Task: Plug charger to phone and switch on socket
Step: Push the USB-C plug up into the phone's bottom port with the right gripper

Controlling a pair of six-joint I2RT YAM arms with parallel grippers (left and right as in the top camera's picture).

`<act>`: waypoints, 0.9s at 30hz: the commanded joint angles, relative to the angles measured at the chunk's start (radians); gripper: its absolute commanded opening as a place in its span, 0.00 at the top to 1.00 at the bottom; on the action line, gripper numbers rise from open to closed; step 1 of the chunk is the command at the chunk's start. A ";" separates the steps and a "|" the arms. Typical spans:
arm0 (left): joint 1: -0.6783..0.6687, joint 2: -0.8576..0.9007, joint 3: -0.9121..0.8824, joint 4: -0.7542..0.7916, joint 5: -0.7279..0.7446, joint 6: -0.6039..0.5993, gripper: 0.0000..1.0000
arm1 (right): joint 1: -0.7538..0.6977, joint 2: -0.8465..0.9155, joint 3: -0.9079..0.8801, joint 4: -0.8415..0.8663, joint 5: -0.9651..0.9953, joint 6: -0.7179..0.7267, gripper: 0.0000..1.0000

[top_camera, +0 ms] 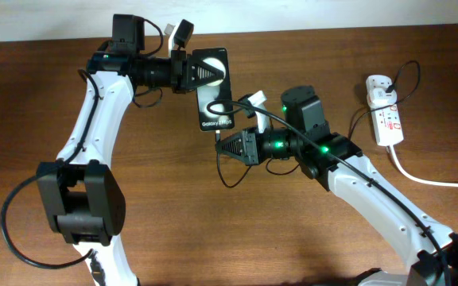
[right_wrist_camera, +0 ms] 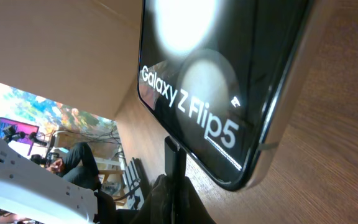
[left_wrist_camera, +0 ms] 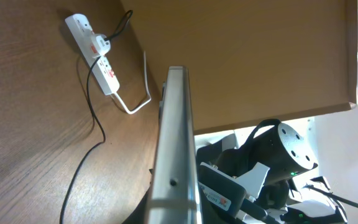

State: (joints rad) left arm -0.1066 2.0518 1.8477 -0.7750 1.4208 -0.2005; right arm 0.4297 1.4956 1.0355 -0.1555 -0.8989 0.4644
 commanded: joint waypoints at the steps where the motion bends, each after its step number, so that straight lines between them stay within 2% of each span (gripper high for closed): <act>1: -0.012 -0.004 0.018 -0.005 0.030 0.016 1.00 | -0.013 0.004 0.002 0.014 0.010 -0.011 0.96; 17: -0.012 -0.004 0.018 -0.005 0.030 0.016 1.00 | -0.039 0.004 0.002 0.019 -0.006 -0.011 0.96; 27: -0.013 -0.004 0.018 -0.005 0.030 0.016 1.00 | -0.039 0.004 0.002 0.086 -0.005 0.016 0.96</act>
State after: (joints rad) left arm -0.1062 2.0518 1.8488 -0.7727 1.4139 -0.2008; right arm 0.4129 1.4990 1.0290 -0.1173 -0.9264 0.4751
